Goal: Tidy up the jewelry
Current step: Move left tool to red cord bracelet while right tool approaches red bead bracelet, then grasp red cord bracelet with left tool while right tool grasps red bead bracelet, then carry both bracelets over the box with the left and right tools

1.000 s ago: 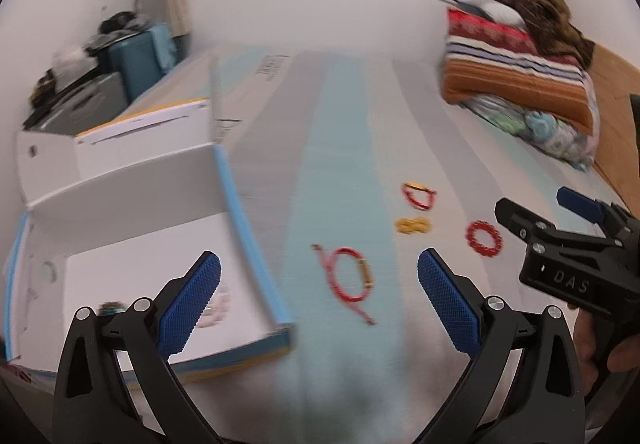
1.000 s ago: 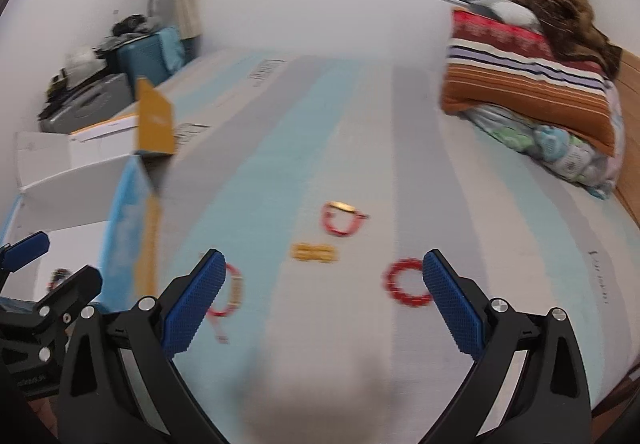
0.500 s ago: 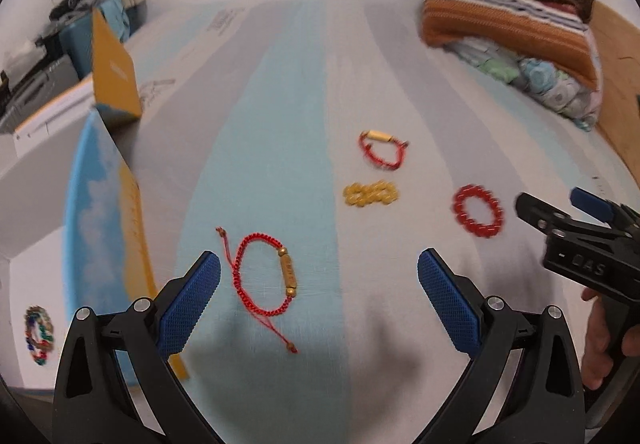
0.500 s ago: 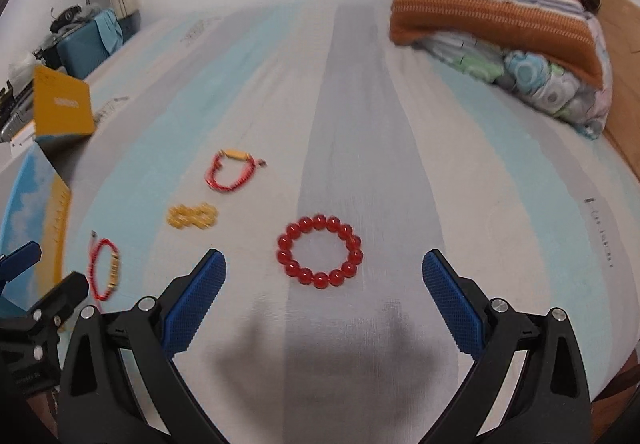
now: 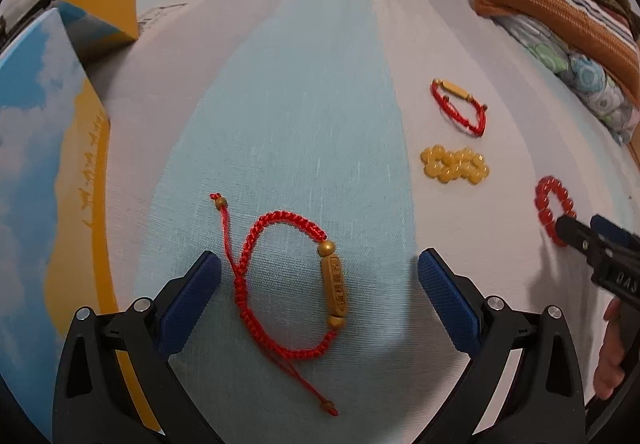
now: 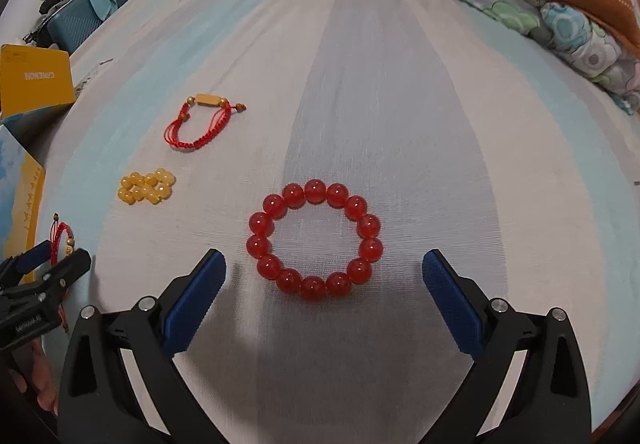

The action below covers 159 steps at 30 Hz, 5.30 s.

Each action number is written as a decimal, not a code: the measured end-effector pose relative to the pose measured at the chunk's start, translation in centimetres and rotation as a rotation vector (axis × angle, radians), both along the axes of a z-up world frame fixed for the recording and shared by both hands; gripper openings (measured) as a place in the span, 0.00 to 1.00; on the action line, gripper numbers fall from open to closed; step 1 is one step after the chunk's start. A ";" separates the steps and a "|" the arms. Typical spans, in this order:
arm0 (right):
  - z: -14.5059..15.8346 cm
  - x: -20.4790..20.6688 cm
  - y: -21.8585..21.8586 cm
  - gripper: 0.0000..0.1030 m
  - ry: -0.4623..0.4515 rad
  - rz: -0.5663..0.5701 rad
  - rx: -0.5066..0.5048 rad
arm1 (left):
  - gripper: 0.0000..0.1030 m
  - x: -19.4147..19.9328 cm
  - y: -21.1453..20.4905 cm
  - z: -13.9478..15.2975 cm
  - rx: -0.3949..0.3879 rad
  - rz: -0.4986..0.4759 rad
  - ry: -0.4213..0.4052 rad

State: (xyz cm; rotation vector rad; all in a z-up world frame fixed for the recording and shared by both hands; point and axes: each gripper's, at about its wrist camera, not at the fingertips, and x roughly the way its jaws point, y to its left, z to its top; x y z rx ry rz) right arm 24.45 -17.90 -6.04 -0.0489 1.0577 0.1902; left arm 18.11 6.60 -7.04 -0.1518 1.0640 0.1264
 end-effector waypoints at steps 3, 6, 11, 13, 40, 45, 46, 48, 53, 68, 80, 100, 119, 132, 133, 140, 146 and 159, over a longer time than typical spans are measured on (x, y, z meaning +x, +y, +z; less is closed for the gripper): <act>-0.6 0.3 0.1 0.92 0.012 -0.002 0.007 | 0.94 -0.2 -0.4 -0.2 0.029 -0.019 -0.010; -1.2 0.6 0.4 0.92 0.021 0.008 0.003 | 0.94 -0.3 -0.9 -0.6 0.067 -0.036 -0.018; -1.9 0.8 1.0 0.92 0.005 0.012 -0.025 | 0.94 -0.8 -1.5 -0.8 0.107 -0.060 -0.045; -2.0 0.6 0.9 0.92 -0.006 0.011 -0.016 | 0.94 -1.0 -1.6 -0.8 0.116 -0.076 -0.052; -1.4 -0.5 0.9 0.37 -0.051 0.053 0.005 | 0.35 -2.0 -1.3 0.1 0.109 -0.118 -0.049; -1.2 -0.8 1.1 0.25 -0.079 0.051 -0.001 | 0.09 -2.2 -1.2 0.3 0.114 -0.122 -0.057; -1.0 -0.8 1.0 0.25 -0.085 0.049 0.007 | 0.09 -2.3 -1.2 0.4 0.114 -0.124 -0.061; -0.8 -0.9 0.9 0.23 -0.096 0.049 0.033 | 0.09 -2.3 -1.2 0.6 0.111 -0.128 -0.070; 0.2 -1.2 0.6 0.12 -0.138 0.049 0.071 | 0.09 -2.6 -1.5 1.1 0.097 -0.137 -0.093; 1.2 -1.9 -0.3 0.12 -0.154 0.034 0.127 | 0.09 -3.0 -2.2 2.8 0.090 -0.164 -0.127; 4.0 -4.0 -1.1 0.12 -0.184 0.019 0.167 | 0.09 -3.8 -3.0 5.7 0.075 -0.194 -0.162; 9.9 -8.7 1.8 0.12 -0.250 0.071 0.187 | 0.09 -8.2 -2.0 11.5 0.079 -0.211 -0.238; 15.8 -12.1 10.5 0.12 -0.320 0.183 0.181 | 0.09 -12.6 4.7 16.3 0.095 -0.125 -0.309; 18.5 -14.5 19.1 0.12 -0.354 0.302 0.194 | 0.09 -16.4 11.6 18.3 0.116 -0.015 -0.336; 18.7 -14.7 19.8 0.12 -0.358 0.311 0.194 | 0.09 -16.7 12.1 18.4 0.116 -0.006 -0.337; 19.6 -16.3 24.8 0.12 -0.369 0.386 0.200 | 0.09 -18.4 15.7 17.8 0.116 0.046 -0.326; 19.1 -17.8 28.9 0.12 -0.358 0.449 0.211 | 0.09 -20.1 19.2 16.8 0.113 0.109 -0.310; 14.5 -18.8 35.7 0.12 -0.266 0.539 0.186 | 0.09 -21.6 24.0 13.4 0.108 0.185 -0.233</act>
